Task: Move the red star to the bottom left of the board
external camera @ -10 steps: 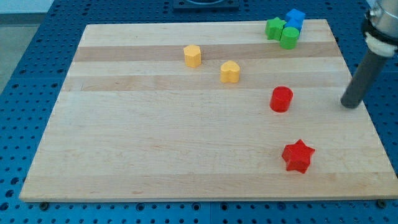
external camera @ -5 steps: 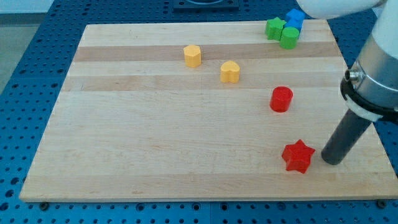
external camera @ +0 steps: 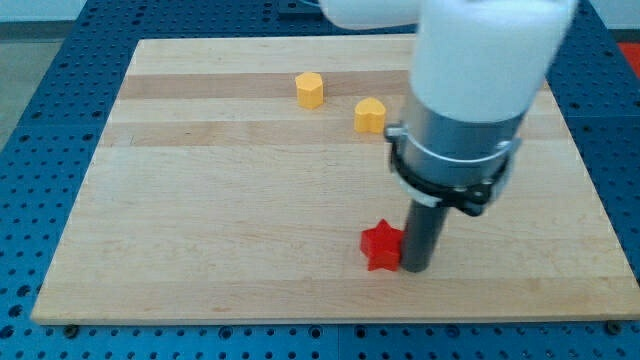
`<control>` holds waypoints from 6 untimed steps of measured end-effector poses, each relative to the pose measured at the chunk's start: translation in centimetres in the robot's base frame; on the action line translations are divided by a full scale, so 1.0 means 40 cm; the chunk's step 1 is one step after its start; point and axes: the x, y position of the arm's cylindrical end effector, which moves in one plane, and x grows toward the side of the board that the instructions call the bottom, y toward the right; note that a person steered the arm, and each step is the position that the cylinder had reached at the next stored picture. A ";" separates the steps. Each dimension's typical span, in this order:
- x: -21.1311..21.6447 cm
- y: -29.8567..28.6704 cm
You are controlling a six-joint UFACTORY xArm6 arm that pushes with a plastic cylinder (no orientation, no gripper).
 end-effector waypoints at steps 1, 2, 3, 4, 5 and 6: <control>-0.034 -0.062; -0.100 -0.101; -0.118 -0.160; -0.118 -0.219; -0.081 -0.259; -0.032 -0.256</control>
